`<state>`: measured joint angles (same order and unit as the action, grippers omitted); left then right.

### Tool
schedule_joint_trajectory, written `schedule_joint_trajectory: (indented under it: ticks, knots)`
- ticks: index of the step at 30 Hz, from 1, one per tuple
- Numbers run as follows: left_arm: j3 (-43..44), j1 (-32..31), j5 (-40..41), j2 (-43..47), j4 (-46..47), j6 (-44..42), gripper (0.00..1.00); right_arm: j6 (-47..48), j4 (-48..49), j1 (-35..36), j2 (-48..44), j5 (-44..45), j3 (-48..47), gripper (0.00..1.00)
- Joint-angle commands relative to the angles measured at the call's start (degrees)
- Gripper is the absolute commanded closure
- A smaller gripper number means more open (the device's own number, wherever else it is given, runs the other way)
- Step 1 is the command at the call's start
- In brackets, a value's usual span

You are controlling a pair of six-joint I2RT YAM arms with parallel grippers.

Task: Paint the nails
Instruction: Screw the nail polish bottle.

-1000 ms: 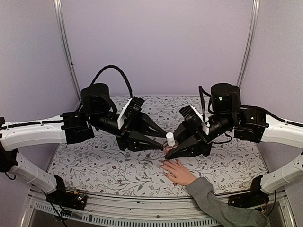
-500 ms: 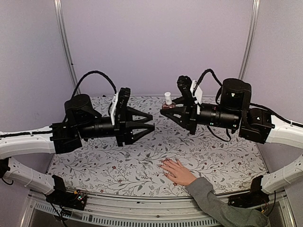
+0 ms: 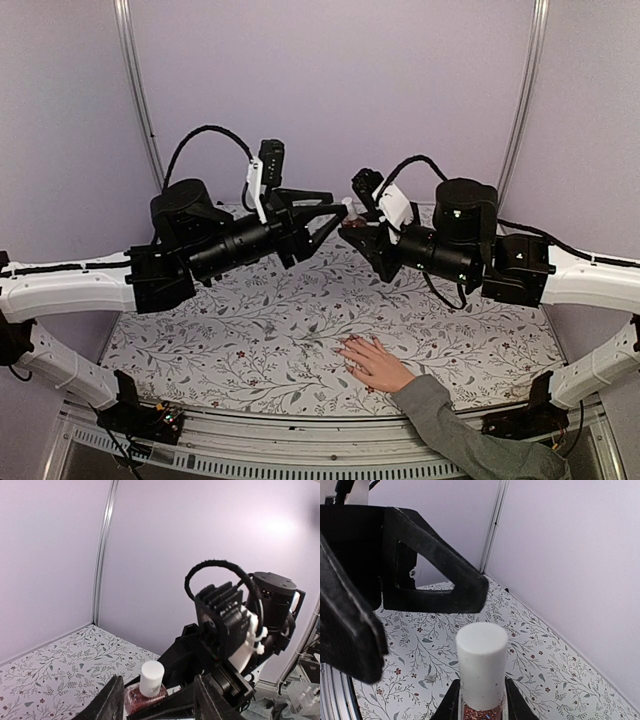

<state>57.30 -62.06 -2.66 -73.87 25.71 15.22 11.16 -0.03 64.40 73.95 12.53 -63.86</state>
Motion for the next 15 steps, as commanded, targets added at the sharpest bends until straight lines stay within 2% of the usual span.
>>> schedule_joint_trajectory:
  ticks: [1,5,8,15]
  knots:
    - [4.18,-1.2,5.16,-3.66,0.56,1.18,0.52,-0.26,0.12,1.14,0.79,3.99,-2.2,1.0]
    - [6.43,-1.44,5.9,-6.11,-0.09,1.5,0.53,-0.26,0.05,1.34,0.93,4.42,-2.23,1.0]
    - [6.98,-1.45,5.68,-7.12,-0.4,1.18,0.6,-0.26,0.03,1.34,0.88,4.16,-2.13,1.0]
    - [5.04,-1.44,3.12,-6.28,-0.62,-0.71,0.94,-0.29,0.1,1.34,-0.26,1.77,-1.76,1.0]
